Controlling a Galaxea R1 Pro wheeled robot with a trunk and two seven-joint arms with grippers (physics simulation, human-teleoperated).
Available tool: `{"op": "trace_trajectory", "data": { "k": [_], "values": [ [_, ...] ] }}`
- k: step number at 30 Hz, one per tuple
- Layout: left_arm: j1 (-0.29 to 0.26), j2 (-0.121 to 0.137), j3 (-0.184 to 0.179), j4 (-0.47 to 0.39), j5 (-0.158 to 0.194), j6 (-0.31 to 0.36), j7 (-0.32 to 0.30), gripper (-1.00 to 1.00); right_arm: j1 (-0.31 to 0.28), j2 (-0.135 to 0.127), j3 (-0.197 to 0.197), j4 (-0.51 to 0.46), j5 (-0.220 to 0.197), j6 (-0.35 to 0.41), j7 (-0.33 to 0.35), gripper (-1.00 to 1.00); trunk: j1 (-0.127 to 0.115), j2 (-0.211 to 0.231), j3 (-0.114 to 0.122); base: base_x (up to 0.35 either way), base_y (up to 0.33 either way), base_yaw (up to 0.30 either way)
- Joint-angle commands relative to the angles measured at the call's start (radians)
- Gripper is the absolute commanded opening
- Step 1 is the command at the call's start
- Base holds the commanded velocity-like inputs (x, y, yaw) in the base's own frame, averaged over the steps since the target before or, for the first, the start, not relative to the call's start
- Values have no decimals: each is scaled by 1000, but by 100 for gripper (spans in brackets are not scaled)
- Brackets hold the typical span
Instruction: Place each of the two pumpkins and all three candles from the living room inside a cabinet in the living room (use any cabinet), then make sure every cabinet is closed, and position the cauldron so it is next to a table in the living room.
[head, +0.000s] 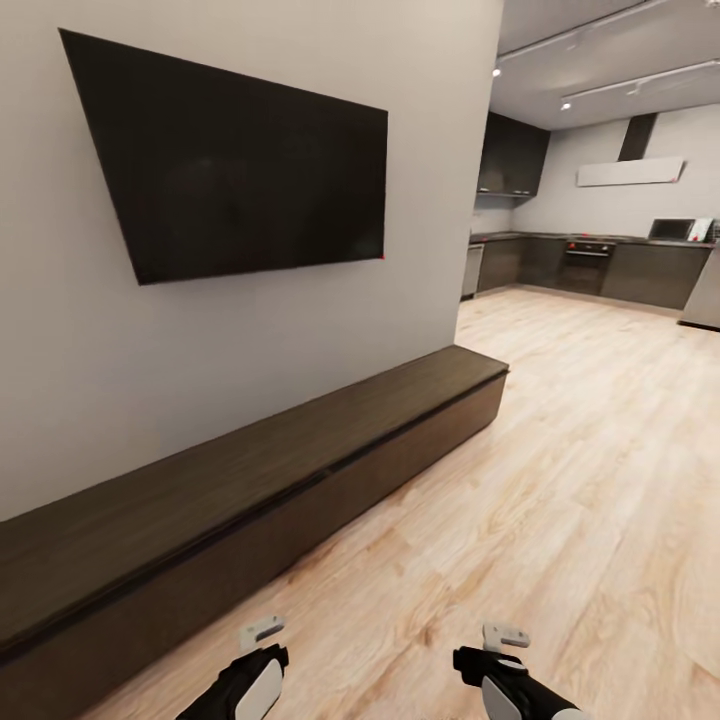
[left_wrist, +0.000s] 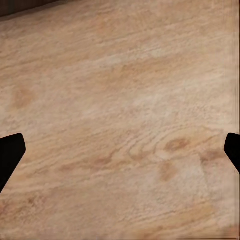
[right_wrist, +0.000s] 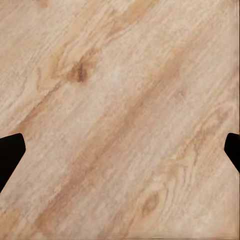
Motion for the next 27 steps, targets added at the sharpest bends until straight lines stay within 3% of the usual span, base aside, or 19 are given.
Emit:
{"op": "trace_trajectory", "data": {
  "k": [1, 8, 13, 17, 23, 27],
  "values": [
    [0, 2, -8, -2, 5, 6, 8, 100, -1, 0, 8, -1, -7, 3, -6, 100, -4, 7, 1, 0, 0, -234],
    [0, 4, -7, 4, 6, 4, 7, 100, -1, 0, 8, -1, -7, 3, -6, 100, -31, 56, 16, 0, 0, -234],
    [0, 8, -6, 56, 5, -64, 5, 100, -1, 2, 8, -1, -7, 3, -6, 100, -50, 91, 27, 0, 0, -235],
    [0, 42, -5, 65, 3, -77, 5, 100, 0, 3, 8, -1, -7, 2, -6, 100, -65, 119, 36, 0, 0, -234],
    [0, 59, -6, 66, 1, -80, 3, 100, 1, 5, 8, -1, -5, 0, -6, 100, -88, 161, 49, 0, 0, -234],
    [0, 108, -6, 66, 0, -80, 0, 100, 1, 6, 8, -1, -5, 0, -6, 100, -104, 189, 58, 0, 0, -234]
  ]
}}
